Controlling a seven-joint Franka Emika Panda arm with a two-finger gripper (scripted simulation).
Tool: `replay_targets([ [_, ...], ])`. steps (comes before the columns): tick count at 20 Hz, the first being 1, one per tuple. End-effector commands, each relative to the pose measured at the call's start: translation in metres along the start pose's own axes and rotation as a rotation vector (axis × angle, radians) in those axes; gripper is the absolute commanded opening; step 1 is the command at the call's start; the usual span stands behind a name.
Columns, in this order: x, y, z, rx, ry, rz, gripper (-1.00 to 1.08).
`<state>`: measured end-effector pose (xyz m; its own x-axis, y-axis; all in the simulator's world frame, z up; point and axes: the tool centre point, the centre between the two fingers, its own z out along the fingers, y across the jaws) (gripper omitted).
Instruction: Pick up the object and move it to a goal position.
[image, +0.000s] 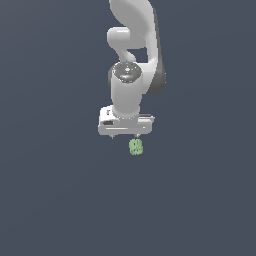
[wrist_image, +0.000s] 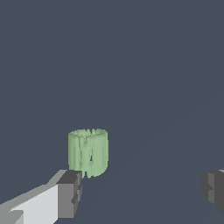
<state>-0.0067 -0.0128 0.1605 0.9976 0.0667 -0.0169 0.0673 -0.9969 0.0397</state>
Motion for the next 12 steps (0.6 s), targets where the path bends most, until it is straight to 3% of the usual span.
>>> replay_targets([
  [1, 0.0001, -0.0005, 0.0, 0.0, 0.0, -0.002, 1.0],
  [12, -0.0005, -0.0031, 0.0028, 0.003, 0.0, 0.056, 1.0],
])
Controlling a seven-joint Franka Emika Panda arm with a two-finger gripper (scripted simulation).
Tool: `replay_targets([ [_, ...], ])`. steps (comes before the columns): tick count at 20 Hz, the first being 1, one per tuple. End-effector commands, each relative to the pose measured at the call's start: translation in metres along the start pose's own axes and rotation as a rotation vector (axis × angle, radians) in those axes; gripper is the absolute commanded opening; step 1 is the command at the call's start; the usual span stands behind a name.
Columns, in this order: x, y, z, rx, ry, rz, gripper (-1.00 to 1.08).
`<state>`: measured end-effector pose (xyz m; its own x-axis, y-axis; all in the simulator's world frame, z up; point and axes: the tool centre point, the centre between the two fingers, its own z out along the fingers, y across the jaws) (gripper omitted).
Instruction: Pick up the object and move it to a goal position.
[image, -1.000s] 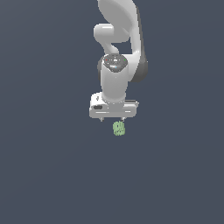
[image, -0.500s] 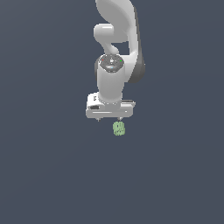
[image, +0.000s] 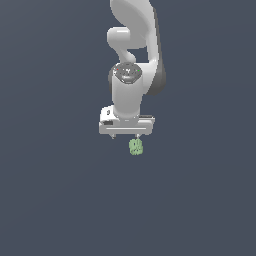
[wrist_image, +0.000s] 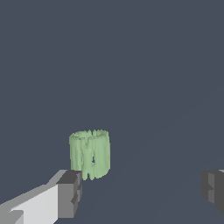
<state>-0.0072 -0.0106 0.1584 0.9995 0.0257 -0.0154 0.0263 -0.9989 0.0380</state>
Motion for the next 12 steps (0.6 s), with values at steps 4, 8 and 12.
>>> replay_targets([
  [4, -0.001, -0.003, 0.004, 0.004, -0.001, 0.07, 1.0],
  [8, -0.002, -0.007, 0.007, 0.008, -0.001, 0.145, 1.0],
  [12, -0.003, -0.011, 0.012, 0.013, -0.002, 0.241, 1.0],
])
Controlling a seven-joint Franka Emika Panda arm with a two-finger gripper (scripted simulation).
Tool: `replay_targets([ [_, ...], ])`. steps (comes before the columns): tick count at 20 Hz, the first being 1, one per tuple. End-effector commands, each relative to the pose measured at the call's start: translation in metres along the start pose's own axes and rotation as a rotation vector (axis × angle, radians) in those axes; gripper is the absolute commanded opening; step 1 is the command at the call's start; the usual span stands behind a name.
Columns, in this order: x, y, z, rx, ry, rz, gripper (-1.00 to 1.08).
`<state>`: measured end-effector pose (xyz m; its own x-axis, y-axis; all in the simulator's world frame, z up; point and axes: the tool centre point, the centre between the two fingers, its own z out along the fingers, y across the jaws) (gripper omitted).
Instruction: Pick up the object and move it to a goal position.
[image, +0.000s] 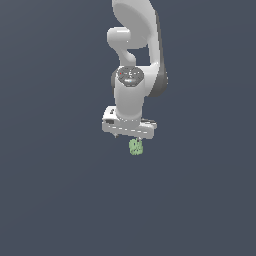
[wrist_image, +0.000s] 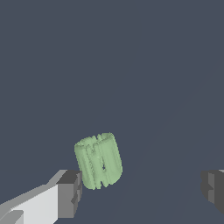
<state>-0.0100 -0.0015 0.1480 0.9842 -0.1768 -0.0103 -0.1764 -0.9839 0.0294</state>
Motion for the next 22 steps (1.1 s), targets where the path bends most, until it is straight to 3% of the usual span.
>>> replay_targets([
  [1, -0.001, -0.003, 0.003, 0.003, -0.001, 0.064, 1.0],
  [22, -0.013, -0.023, 0.029, 0.021, -0.009, 0.631, 1.0],
])
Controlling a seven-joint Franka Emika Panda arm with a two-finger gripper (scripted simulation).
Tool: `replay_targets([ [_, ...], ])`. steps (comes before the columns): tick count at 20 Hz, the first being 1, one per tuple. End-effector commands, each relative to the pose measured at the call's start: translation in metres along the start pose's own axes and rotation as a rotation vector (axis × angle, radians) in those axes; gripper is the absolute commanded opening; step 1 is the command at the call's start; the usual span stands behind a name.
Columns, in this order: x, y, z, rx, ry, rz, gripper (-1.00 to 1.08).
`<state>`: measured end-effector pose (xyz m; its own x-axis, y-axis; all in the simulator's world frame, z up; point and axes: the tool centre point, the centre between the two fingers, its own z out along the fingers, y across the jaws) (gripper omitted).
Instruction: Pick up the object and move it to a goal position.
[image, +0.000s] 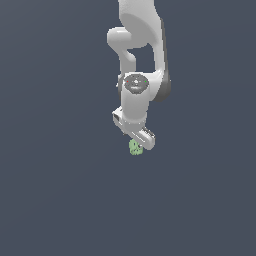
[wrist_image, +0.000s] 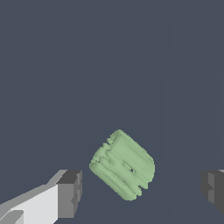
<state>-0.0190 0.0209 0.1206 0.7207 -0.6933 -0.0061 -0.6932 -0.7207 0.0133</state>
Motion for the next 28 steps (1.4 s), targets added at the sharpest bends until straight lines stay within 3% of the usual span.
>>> replay_targets([
  [1, -0.002, -0.001, 0.003, 0.002, -0.001, 0.07, 1.0],
  [18, -0.016, -0.005, 0.021, 0.011, -0.001, 0.527, 1.0],
  [28, -0.021, -0.006, 0.027, 0.014, 0.001, 0.693, 1.0],
])
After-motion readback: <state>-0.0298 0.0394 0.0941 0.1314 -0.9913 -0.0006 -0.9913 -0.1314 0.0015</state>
